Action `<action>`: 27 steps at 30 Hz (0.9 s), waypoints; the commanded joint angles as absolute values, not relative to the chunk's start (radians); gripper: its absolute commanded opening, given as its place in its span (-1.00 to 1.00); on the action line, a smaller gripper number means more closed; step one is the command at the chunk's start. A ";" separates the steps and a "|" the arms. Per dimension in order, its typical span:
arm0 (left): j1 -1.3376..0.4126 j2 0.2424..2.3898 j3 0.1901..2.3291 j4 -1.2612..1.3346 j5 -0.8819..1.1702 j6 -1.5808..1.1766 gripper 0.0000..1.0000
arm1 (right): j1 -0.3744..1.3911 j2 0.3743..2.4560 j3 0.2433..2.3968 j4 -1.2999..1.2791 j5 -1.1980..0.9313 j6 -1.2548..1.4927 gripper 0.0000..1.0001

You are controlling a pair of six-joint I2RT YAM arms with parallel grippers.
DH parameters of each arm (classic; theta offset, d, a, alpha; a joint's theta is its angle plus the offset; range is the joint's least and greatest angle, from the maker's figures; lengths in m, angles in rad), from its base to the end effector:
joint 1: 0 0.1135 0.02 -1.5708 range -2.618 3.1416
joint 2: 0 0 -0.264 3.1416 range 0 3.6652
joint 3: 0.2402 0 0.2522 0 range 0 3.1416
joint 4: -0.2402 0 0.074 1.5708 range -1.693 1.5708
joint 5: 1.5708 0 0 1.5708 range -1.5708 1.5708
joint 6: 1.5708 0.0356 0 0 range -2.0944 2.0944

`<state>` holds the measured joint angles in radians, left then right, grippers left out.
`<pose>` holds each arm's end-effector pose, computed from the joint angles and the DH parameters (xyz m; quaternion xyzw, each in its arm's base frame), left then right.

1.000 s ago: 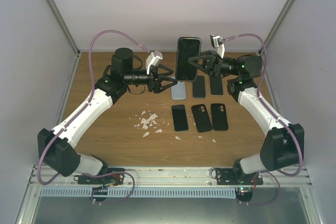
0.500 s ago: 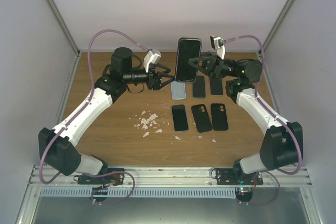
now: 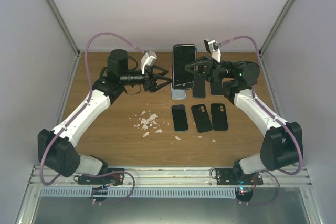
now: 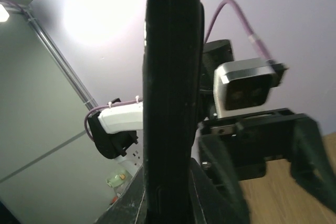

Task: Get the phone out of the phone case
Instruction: Remove the phone case from the phone.

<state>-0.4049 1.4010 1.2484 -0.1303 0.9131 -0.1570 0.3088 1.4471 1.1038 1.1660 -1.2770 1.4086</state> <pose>0.2817 -0.1514 0.3690 0.3514 0.6796 -0.4882 0.4200 0.2713 0.1223 0.4113 -0.3197 0.5401 0.7081 0.3236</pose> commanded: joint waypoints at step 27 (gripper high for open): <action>-0.472 1.317 1.190 0.087 0.902 -0.219 0.25 | 0.283 1.424 1.095 1.239 -1.201 1.488 -0.99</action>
